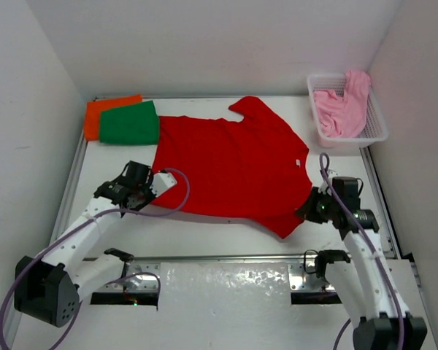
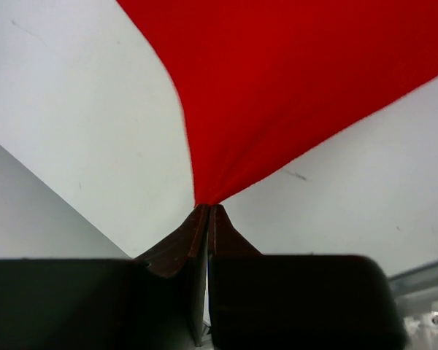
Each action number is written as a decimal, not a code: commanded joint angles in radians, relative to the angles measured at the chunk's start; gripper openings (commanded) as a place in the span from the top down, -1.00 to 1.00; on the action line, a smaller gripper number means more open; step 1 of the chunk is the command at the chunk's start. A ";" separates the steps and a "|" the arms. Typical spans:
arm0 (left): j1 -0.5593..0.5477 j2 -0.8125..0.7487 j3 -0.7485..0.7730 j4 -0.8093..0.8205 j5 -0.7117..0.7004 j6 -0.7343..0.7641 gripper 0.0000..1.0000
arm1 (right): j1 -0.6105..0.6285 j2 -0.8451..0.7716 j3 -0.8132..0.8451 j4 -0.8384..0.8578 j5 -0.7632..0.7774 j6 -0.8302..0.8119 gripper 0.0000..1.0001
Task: Fold and stack the t-shirts
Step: Fold the flattened tshirt in 1/3 of the way
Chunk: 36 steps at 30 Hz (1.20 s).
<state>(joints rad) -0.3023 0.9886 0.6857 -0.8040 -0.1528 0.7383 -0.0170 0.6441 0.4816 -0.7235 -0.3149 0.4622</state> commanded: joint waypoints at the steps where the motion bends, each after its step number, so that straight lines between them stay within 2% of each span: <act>1: -0.003 0.100 0.066 0.195 -0.042 -0.060 1.00 | 0.003 0.153 0.115 0.229 0.037 -0.052 1.00; 5: 0.012 0.319 0.193 0.288 -0.051 -0.105 1.00 | 0.002 0.453 0.239 0.369 0.103 -0.131 1.00; 8: 0.037 0.479 0.296 0.353 -0.057 -0.138 1.00 | 0.000 0.634 0.357 0.378 0.166 -0.189 1.00; 12: 0.048 0.655 0.425 0.379 -0.068 -0.166 1.00 | 0.000 0.796 0.434 0.430 0.165 -0.208 1.00; 15: 0.065 0.723 0.494 0.413 -0.100 -0.168 1.00 | 0.000 0.891 0.492 0.440 0.157 -0.217 1.00; 28: 0.081 0.864 0.558 0.479 -0.148 -0.162 1.00 | 0.002 1.091 0.730 0.360 0.217 -0.244 1.00; 36: 0.083 0.898 0.564 0.477 -0.134 -0.166 1.00 | 0.037 1.193 0.825 0.368 0.143 -0.270 1.00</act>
<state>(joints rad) -0.2337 1.8744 1.2083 -0.3622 -0.2760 0.5926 -0.0105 1.7939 1.2396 -0.3683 -0.1429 0.2230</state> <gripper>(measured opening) 0.005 0.002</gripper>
